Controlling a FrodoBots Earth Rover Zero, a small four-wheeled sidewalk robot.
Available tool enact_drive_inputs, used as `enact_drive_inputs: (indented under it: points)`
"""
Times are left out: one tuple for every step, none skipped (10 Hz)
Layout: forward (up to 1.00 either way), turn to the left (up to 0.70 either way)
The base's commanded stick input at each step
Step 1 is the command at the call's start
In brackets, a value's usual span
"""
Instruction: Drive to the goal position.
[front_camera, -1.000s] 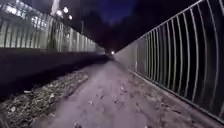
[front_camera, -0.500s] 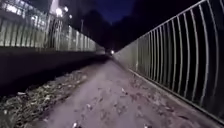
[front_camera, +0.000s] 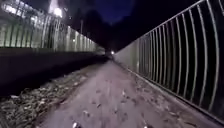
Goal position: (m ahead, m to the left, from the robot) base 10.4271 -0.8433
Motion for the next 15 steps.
enact_drive_inputs:
  points:
    - [0.3, 0.01]
    - [0.3, 0.01]
    - [0.3, 0.01]
    - [0.3, 0.01]
    - [0.3, 0.01]
    - [0.3, 0.01]
    - [0.3, 0.01]
    - [0.3, 0.01]
    - [0.3, 0.01]
    - [0.3, 0.01]
    - [0.3, 0.01]
    - [0.3, 0.01]
    - [0.3, 0.01]
    - [0.3, 0.01]
    - [0.3, 0.01]
